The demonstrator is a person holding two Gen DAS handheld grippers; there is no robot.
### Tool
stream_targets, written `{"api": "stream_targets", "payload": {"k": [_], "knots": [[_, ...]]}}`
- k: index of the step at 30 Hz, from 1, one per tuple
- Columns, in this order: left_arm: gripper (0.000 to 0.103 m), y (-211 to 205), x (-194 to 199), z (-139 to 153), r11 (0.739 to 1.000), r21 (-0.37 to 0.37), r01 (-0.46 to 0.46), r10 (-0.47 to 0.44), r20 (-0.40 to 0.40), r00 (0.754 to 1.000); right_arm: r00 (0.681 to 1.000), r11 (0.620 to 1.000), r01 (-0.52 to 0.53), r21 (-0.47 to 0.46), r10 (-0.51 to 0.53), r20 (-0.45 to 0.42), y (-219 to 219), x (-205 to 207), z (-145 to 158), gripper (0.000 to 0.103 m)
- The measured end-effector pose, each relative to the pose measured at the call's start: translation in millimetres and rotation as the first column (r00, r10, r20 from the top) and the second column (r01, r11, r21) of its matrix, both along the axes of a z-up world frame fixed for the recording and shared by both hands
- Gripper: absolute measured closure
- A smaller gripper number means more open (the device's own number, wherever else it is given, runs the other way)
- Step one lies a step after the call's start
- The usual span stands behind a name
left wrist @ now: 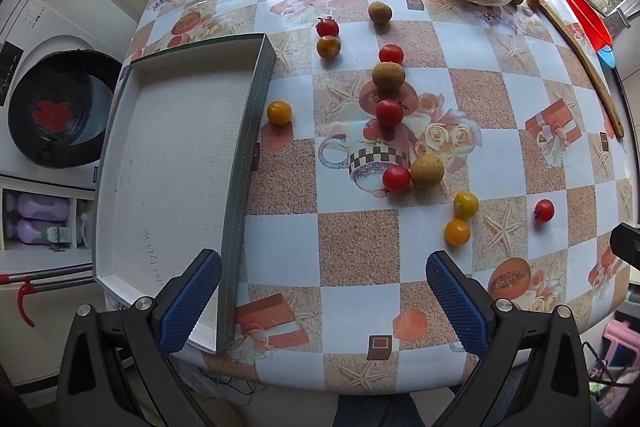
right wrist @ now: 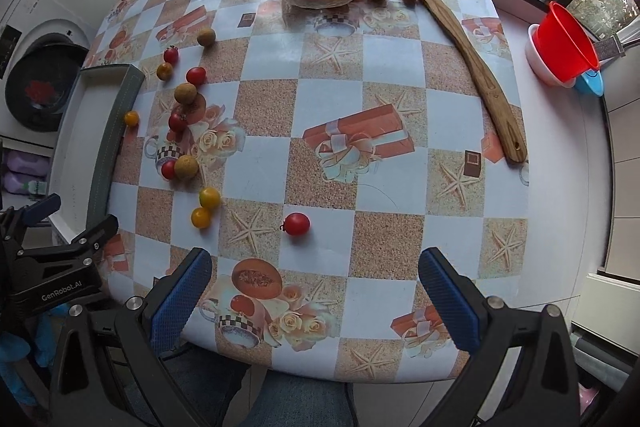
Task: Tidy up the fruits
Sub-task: 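Grasp a red cherry tomato with the left gripper while the right gripper grasps another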
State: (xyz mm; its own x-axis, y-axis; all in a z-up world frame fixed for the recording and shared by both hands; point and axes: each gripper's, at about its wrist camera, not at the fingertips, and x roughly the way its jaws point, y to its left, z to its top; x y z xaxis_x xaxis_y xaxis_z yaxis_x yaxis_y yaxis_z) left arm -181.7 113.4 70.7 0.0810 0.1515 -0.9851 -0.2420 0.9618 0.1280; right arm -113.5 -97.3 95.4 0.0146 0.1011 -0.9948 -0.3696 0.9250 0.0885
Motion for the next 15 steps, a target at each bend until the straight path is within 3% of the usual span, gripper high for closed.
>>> {"api": "stream_targets", "payload": {"k": [4, 6, 10, 15], "knots": [[0.000, 3, 11, -21, 0.998, -0.010, 0.062, -0.061, 0.032, 0.998, 0.998, 0.998, 0.055, -0.023, -0.055, -0.002, -3, -7, -26, 0.000], [0.012, 2, 16, -32, 0.995, -0.012, 0.101, -0.101, 0.037, 0.994, 0.997, 0.996, 0.081, -0.039, -0.081, 0.000, -2, -9, -38, 0.000], [0.014, 0, 22, -50, 0.987, -0.027, 0.162, -0.161, 0.037, 0.986, 0.994, 0.993, 0.108, -0.057, -0.107, 0.025, 2, -13, -53, 0.003], [0.014, -5, 29, -57, 0.974, -0.028, 0.226, -0.224, 0.070, 0.972, 0.991, 0.990, 0.129, -0.059, -0.128, 0.035, 6, -13, -70, 0.018]]}}
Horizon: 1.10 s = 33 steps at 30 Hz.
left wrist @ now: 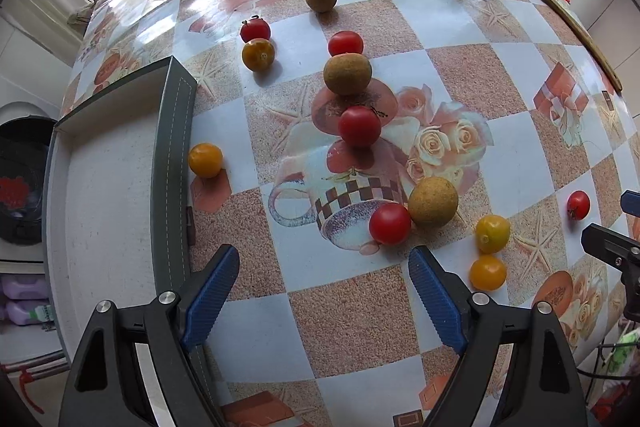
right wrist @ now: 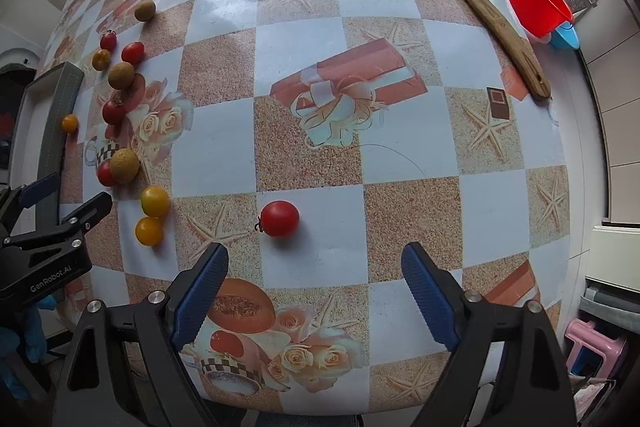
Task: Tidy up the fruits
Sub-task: 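Grasp a red cherry tomato with the left gripper while the right gripper grasps another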
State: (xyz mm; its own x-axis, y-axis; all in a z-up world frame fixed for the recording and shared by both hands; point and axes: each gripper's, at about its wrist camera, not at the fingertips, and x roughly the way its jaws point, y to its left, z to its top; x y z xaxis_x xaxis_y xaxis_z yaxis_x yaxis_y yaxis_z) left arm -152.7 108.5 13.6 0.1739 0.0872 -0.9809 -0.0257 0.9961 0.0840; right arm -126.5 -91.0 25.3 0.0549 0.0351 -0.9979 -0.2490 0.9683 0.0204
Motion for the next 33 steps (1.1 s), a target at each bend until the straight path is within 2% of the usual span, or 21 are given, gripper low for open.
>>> {"api": "stream_targets", "payload": {"k": [2, 3, 4, 8, 10, 11, 13, 14, 15, 16, 17, 18, 25, 33], "knots": [[0.016, -3, 4, -3, 1.000, -0.002, 0.025, -0.024, 0.013, 1.000, 1.000, 1.000, -0.001, -0.007, 0.001, 0.006, 2, 1, -6, 0.024], [0.025, -5, 6, -5, 0.999, -0.006, 0.039, -0.039, 0.015, 0.999, 1.000, 1.000, -0.001, -0.007, 0.001, 0.010, 4, 1, -8, 0.027], [0.027, -7, 7, -7, 0.999, -0.012, 0.052, -0.052, 0.009, 0.999, 1.000, 1.000, -0.001, -0.006, 0.001, 0.013, 5, 2, -10, 0.028], [0.028, -7, 13, -8, 0.997, -0.035, 0.065, -0.064, 0.035, 0.997, 1.000, 1.000, -0.012, -0.009, 0.012, 0.018, 17, 2, -16, 0.037], [0.033, -6, 14, -8, 0.996, -0.060, 0.070, -0.067, 0.041, 0.997, 1.000, 1.000, -0.021, -0.019, 0.021, 0.013, 25, 3, -20, 0.045], [0.040, -3, 18, -8, 0.994, -0.079, 0.074, -0.071, 0.041, 0.997, 0.999, 0.999, -0.030, -0.035, 0.030, 0.023, 29, 0, -19, 0.047], [0.046, -5, 18, -7, 0.992, -0.095, 0.088, -0.084, 0.049, 0.995, 0.998, 0.998, -0.048, -0.044, 0.050, 0.036, 34, -2, -19, 0.059], [0.052, -6, 18, -6, 0.990, -0.100, 0.099, -0.094, 0.052, 0.994, 0.998, 0.998, -0.049, -0.038, 0.050, 0.038, 35, -3, -18, 0.071], [0.058, -14, 18, -6, 0.988, -0.103, 0.112, -0.107, 0.054, 0.993, 0.998, 0.999, -0.044, -0.032, 0.045, 0.033, 34, -2, -18, 0.077], [0.063, -16, 19, -5, 0.986, -0.107, 0.126, -0.120, 0.053, 0.991, 0.999, 0.999, -0.032, -0.013, 0.032, 0.025, 35, -3, -16, 0.077], [0.076, -18, 19, -4, 0.983, -0.114, 0.141, -0.136, 0.050, 0.989, 1.000, 1.000, -0.016, 0.005, 0.015, 0.015, 35, -3, -13, 0.077], [0.082, -20, 19, -3, 0.980, -0.128, 0.152, -0.147, 0.044, 0.988, 1.000, 1.000, 0.001, 0.026, -0.001, 0.008, 36, -2, -12, 0.077], [0.082, -5, 15, 13, 0.972, -0.211, 0.105, -0.096, 0.052, 0.994, 0.999, 0.993, 0.053, 0.105, -0.053, -0.006, 31, -2, 5, 0.077], [0.082, 25, -2, 44, 0.975, -0.220, 0.040, -0.019, 0.099, 0.995, 1.000, 0.990, 0.015, 0.143, -0.016, 0.004, 50, 2, 26, 0.077]]}}
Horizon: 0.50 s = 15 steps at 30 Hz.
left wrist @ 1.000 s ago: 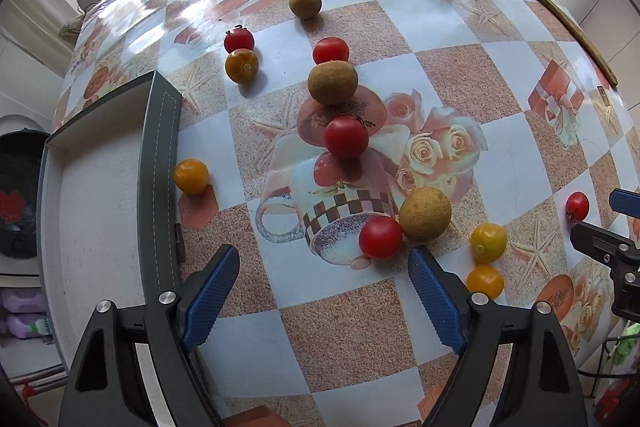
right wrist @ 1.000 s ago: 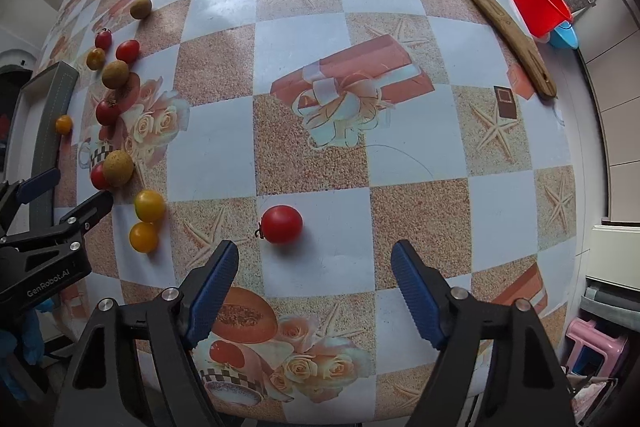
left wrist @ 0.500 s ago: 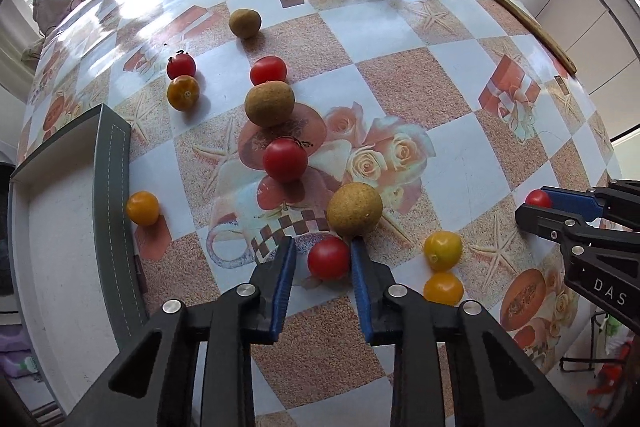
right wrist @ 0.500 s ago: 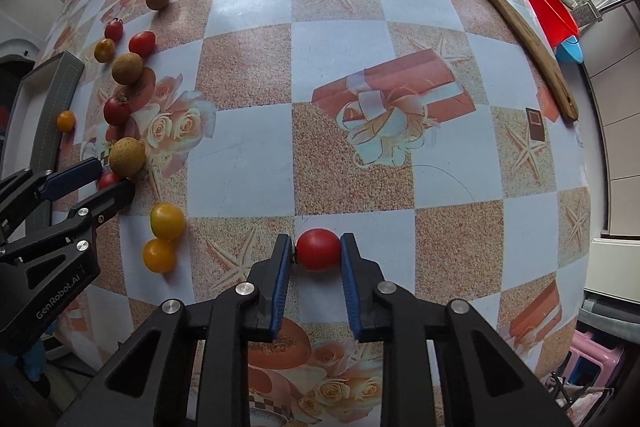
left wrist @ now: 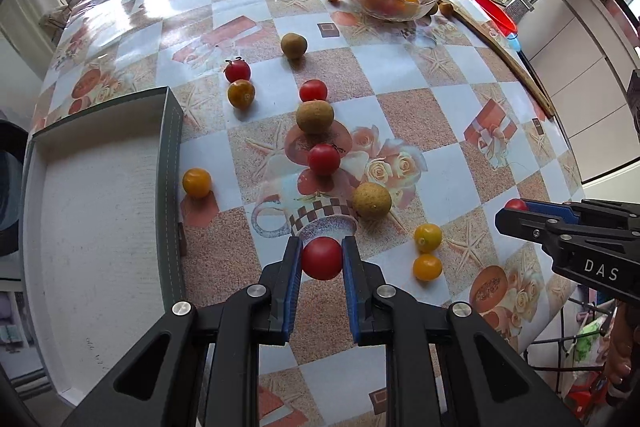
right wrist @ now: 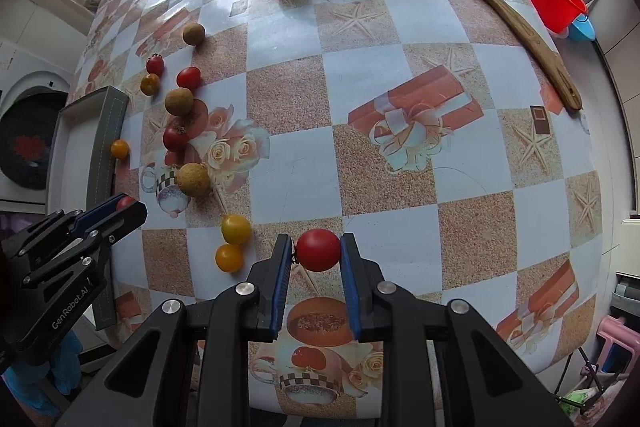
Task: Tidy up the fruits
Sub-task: 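Carry both red tomatoes into the grey tray and release them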
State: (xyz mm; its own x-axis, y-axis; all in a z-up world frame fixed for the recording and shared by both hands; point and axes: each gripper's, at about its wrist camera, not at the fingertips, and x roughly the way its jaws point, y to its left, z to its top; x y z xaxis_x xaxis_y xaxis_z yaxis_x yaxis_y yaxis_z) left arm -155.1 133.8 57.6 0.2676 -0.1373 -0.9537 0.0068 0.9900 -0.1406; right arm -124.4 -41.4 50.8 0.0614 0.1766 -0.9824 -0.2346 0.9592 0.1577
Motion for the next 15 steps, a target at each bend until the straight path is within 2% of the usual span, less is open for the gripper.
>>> {"api": "stream_targets", "payload": {"k": [8, 15], "knots": [[0.082, 56, -37, 15, 0.988, 0.014, -0.152, 0.151, 0.022, 0.988, 0.992, 0.991, -0.128, 0.049, 0.128, 0.012, 60, -6, 20, 0.076], [0.082, 119, -75, 13, 0.948, 0.067, -0.312, 0.312, 0.014, 0.950, 0.959, 0.954, -0.282, 0.099, 0.282, 0.006, 137, -16, 25, 0.076]]}}
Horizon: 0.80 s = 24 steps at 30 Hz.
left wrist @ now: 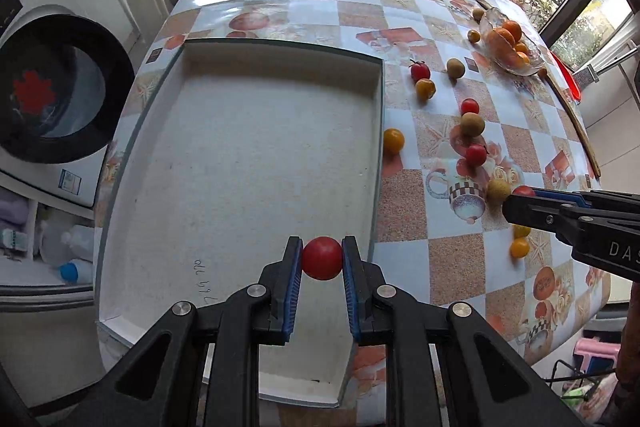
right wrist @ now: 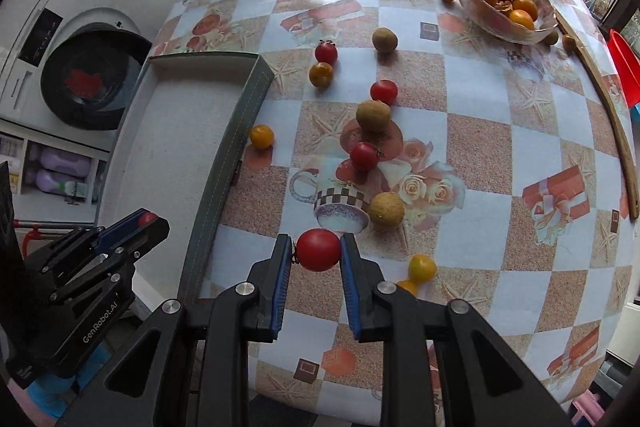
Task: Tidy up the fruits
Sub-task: 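Carry both red tomatoes into the grey tray and release them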
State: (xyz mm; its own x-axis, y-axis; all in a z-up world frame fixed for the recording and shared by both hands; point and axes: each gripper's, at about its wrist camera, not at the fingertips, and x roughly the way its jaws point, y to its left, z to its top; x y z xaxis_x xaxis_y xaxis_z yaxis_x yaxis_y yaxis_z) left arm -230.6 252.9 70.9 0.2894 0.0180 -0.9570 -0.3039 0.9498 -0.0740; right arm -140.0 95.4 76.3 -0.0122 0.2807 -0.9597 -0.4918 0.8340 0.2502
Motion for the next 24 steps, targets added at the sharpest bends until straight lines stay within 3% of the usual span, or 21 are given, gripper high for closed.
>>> {"api": "stream_targets", "payload": {"k": [9, 20, 22, 24], "knots": [[0.082, 70, -33, -30, 0.983, 0.067, -0.174, 0.178, -0.069, 0.982, 0.984, 0.986, -0.168, 0.024, 0.169, -0.049, 98, -27, -24, 0.076], [0.081, 84, -37, -56, 0.982, 0.086, -0.167, 0.175, -0.103, 0.979, 0.966, 0.967, -0.248, -0.065, 0.242, -0.089, 148, -44, -66, 0.075], [0.070, 83, -36, -56, 0.980, 0.119, -0.160, 0.173, -0.106, 0.979, 0.966, 0.965, -0.250, -0.073, 0.244, -0.086, 148, -47, -69, 0.075], [0.020, 83, -37, -55, 0.974, 0.154, -0.165, 0.182, -0.101, 0.978, 0.965, 0.963, -0.258, -0.075, 0.252, -0.076, 154, -48, -70, 0.075]]}}
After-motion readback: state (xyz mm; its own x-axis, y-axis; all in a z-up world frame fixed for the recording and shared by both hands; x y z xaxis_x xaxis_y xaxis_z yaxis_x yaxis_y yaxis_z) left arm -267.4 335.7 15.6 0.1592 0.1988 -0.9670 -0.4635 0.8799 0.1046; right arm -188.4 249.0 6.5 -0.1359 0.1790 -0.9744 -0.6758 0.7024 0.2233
